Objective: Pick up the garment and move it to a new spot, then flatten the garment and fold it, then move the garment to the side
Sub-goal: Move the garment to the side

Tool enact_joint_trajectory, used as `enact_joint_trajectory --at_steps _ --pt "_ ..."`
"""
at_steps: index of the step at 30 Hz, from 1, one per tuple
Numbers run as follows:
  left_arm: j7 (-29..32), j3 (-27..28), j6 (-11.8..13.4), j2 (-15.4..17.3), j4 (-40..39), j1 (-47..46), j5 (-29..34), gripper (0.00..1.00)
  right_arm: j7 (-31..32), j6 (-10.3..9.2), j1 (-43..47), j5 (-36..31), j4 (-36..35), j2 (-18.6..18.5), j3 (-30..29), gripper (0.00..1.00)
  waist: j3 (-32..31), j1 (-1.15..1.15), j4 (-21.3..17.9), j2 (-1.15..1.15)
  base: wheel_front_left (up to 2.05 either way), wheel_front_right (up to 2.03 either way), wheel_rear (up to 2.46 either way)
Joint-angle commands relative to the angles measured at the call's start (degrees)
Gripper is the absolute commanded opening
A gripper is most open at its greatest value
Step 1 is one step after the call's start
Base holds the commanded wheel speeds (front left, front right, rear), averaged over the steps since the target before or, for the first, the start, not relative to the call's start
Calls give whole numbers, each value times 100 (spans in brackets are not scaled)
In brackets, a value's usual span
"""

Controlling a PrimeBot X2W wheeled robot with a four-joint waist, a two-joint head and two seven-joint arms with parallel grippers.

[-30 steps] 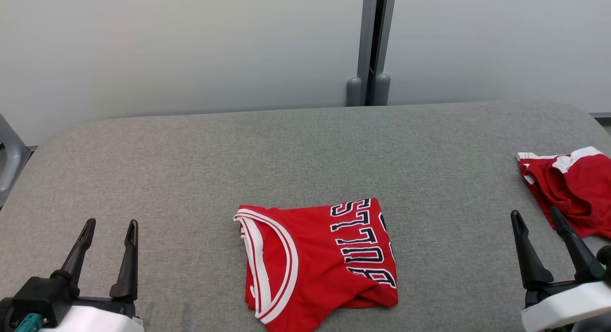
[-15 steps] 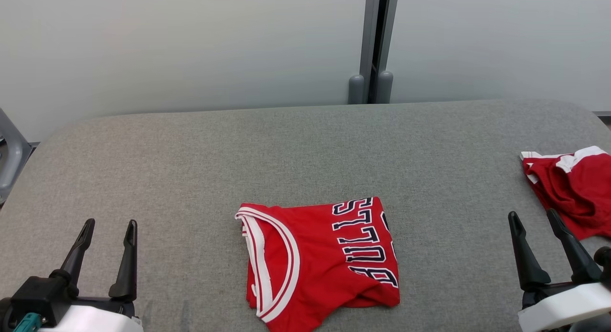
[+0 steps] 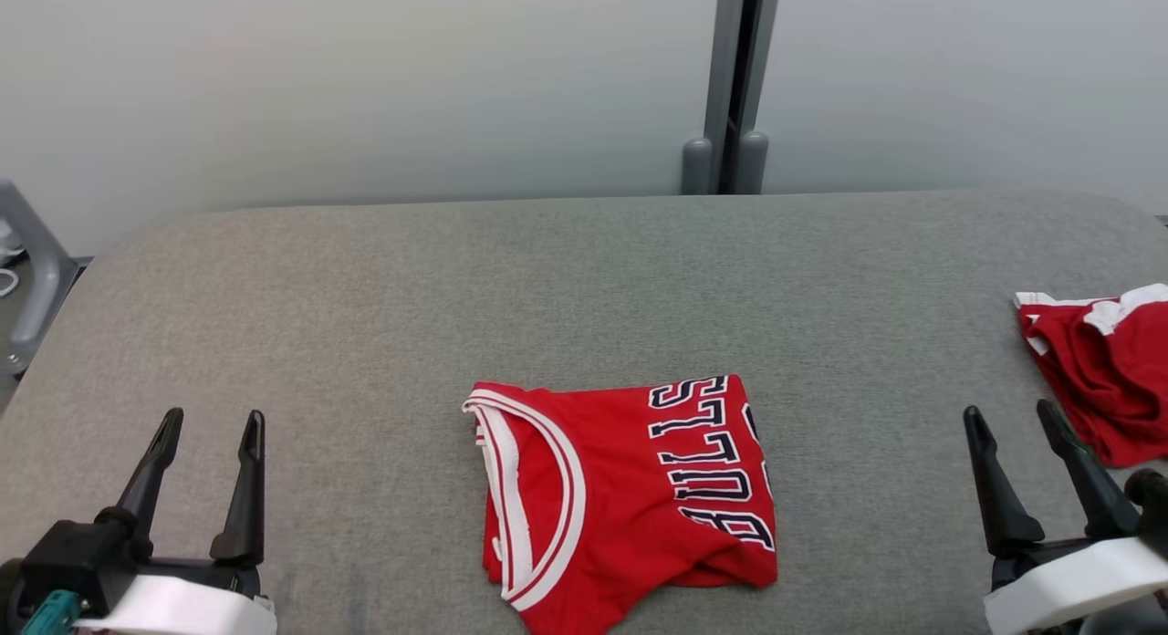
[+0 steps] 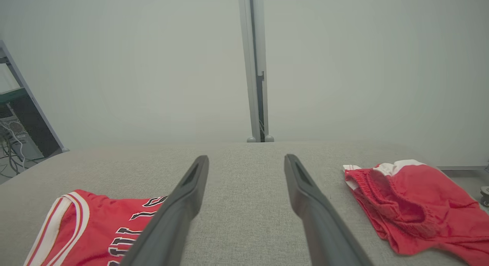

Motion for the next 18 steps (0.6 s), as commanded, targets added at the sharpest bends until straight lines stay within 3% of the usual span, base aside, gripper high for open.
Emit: enact_joint_trajectory --at_steps 1,8,18 --pt "-38 9 1 51 -24 -110 -28 100 32 0 -85 -9 24 -34 27 100 66 0 92 0 0 0 0" --pt "-218 -67 -60 10 74 -546 -56 100 166 0 -323 94 609 -130 468 100 438 0 675 0 0 0 0" --pt "-493 -120 -211 -32 372 -1045 -109 100 79 0 -872 344 2123 -190 1048 100 863 0 1331 0 0 0 0"
